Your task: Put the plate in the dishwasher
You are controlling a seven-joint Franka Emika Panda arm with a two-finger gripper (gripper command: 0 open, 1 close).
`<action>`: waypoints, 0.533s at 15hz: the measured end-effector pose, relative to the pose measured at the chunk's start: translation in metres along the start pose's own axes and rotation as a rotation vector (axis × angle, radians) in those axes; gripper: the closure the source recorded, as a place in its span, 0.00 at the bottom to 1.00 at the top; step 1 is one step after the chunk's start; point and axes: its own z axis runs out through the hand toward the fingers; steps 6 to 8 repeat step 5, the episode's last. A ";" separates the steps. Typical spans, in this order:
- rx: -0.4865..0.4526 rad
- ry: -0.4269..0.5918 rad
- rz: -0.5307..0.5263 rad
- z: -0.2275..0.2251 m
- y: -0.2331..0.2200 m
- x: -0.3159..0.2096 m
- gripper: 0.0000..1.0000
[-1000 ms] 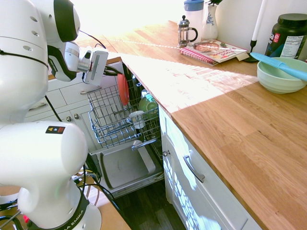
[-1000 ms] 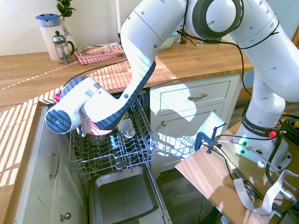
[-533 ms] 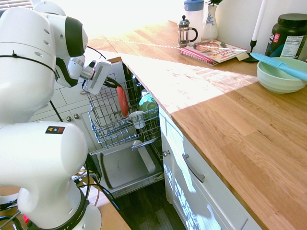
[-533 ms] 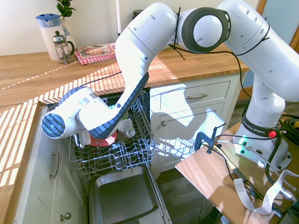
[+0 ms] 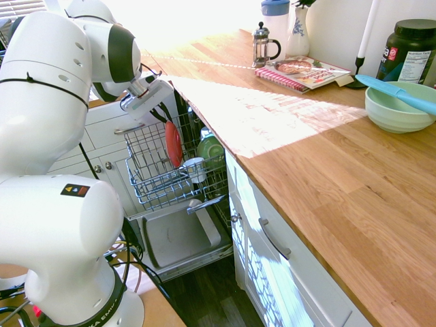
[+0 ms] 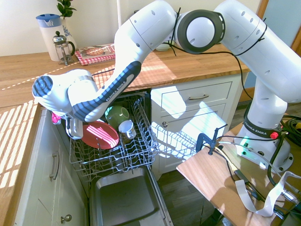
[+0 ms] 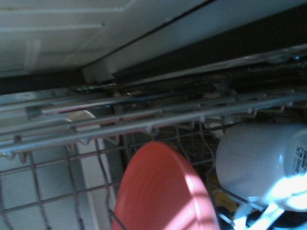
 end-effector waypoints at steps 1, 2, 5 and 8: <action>0.057 -0.036 0.004 -0.014 0.011 0.010 0.00; 0.116 -0.069 0.011 -0.029 0.025 0.022 0.00; 0.314 -0.156 0.043 -0.085 0.088 0.058 0.00; 0.314 -0.156 0.043 -0.085 0.088 0.058 0.00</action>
